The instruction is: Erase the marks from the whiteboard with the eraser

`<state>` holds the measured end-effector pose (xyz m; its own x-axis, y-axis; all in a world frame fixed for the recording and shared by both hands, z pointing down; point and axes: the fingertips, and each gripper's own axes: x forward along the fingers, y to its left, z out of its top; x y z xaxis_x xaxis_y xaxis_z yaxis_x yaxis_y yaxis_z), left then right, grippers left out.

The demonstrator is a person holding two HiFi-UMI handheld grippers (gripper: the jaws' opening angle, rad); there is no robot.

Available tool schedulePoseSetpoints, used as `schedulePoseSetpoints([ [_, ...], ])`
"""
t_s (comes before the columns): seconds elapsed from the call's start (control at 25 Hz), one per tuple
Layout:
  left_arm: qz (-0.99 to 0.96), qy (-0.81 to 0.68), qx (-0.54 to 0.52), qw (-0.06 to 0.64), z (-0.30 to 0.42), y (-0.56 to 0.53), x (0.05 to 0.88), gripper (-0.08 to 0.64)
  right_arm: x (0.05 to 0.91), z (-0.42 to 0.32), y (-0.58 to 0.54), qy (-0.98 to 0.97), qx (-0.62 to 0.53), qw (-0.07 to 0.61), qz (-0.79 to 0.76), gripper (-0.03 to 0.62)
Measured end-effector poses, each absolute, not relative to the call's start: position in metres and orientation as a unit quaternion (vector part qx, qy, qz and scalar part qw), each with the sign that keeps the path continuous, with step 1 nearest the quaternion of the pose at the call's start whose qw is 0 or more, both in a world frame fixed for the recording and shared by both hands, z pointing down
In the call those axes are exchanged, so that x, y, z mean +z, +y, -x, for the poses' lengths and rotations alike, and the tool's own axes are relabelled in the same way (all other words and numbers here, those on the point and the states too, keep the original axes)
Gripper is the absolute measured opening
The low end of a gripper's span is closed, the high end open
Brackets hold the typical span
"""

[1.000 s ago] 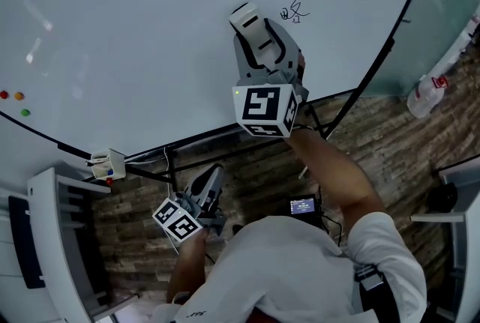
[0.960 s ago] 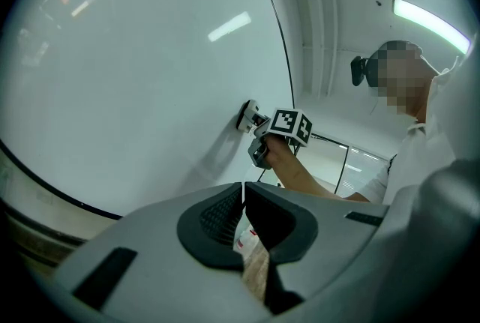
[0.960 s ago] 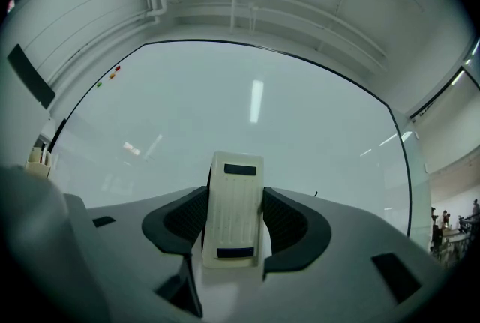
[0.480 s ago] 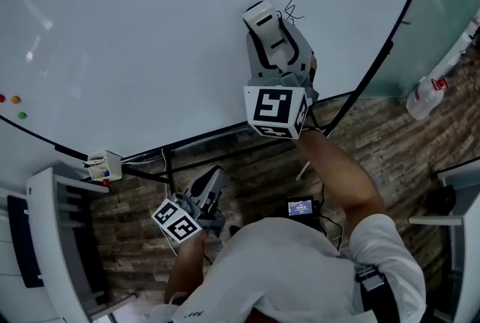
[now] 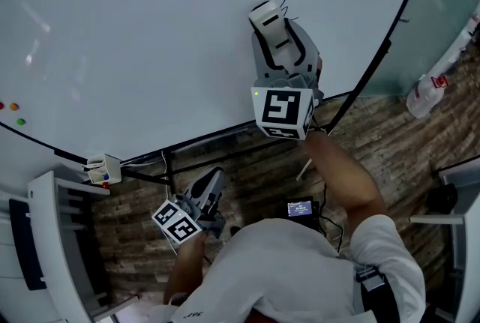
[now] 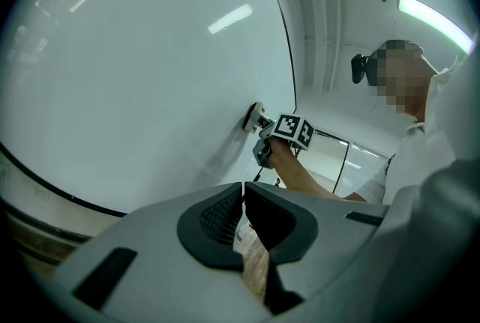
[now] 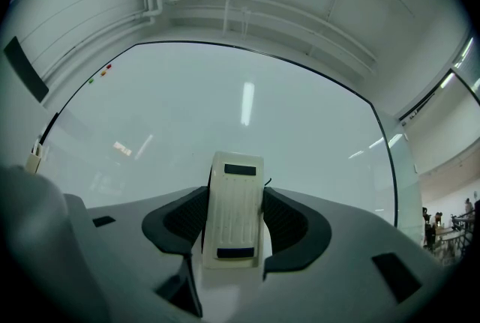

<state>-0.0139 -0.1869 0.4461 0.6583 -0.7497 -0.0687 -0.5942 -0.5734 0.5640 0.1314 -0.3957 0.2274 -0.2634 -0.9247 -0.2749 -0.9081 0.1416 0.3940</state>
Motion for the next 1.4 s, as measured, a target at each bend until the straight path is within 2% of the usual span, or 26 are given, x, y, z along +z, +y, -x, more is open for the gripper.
schedulePoseSetpoints([
  [0.44, -0.874, -0.385, -0.149, 0.257, 0.010, -0.185, 0.448, 0.008, 0.227, -0.160, -0.405, -0.762, -0.231, 0.002, -0.605, 0.245],
  [1.04, -0.874, -0.384, -0.153, 0.257, 0.007, -0.177, 0.447, 0.008, 0.229, -0.219, -0.420, -0.726, -0.214, 0.026, -0.653, 0.245],
  [1.4, -0.875, -0.381, -0.151, 0.259, 0.013, -0.174, 0.445, 0.008, 0.220, -0.272, -0.426, -0.699, -0.171, -0.002, -0.695, 0.245],
])
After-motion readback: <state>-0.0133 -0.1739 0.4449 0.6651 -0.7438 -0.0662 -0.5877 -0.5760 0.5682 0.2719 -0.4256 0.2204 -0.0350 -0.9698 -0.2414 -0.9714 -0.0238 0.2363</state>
